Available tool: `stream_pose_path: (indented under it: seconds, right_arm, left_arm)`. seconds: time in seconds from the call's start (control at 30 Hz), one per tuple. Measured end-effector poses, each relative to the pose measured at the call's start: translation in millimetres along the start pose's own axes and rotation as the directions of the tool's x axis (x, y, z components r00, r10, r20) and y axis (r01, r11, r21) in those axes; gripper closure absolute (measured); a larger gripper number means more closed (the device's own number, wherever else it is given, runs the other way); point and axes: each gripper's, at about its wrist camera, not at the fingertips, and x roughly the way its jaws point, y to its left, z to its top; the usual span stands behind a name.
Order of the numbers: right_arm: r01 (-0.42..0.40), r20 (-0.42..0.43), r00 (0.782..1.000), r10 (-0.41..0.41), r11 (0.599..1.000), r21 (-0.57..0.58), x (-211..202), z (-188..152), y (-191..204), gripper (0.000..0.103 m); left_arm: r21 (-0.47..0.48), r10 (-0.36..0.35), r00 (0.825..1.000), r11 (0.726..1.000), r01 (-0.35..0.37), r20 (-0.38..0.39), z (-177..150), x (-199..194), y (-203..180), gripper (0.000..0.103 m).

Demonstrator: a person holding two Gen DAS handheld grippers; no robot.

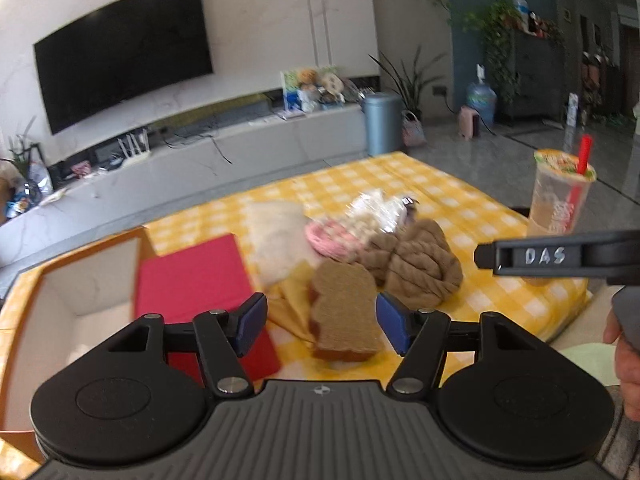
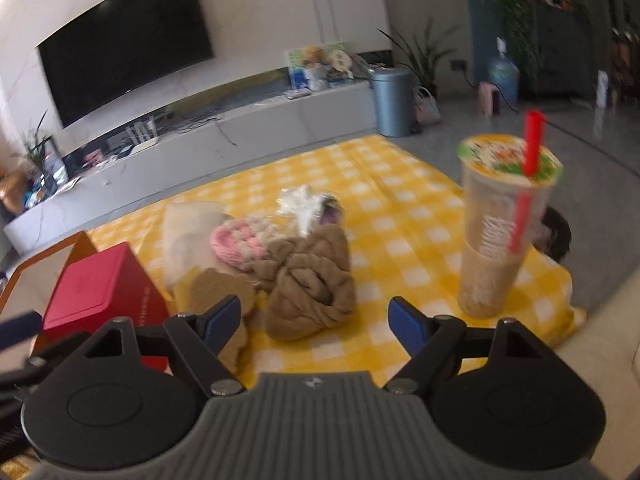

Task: Organize soft objects
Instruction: 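Withdraw both tools from the box back toward the remaining items, then grasp the bear-shaped coir mat with the left gripper while the right grasps the brown towel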

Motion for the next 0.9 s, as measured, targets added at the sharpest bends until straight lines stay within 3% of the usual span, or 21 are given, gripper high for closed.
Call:
stream_pose_path:
  seconds: [0.17,0.37,0.7,0.77,0.9]
  right_arm:
    - [-0.078,-0.042,0.996,0.081,0.994,0.072,20,-5,-22,0.023]
    - [-0.048,-0.118,0.991,0.060,0.993,0.105,37,-6,-27,0.023]
    - [-0.047,-0.185,0.979,0.081,0.983,0.178,63,-5,-40,0.019]
    - [-0.056,-0.186,0.978,0.096,0.976,0.211,66,-5,-43,0.014]
    - [-0.034,-0.204,0.976,0.081,0.974,0.225,69,-6,-45,0.014]
  left_arm:
    - [0.069,-0.007,0.997,0.998,0.013,-0.079,-16,43,-28,0.029]
    - [0.052,-0.014,0.984,0.998,0.024,-0.176,-29,89,-35,0.025]
    - [0.001,-0.032,0.988,0.999,0.033,-0.151,-36,115,-34,0.012]
    - [0.032,-0.010,0.990,0.999,0.014,-0.138,-38,115,-37,0.010]
    - [0.035,0.069,0.990,0.997,-0.065,-0.123,-42,117,-35,0.010]
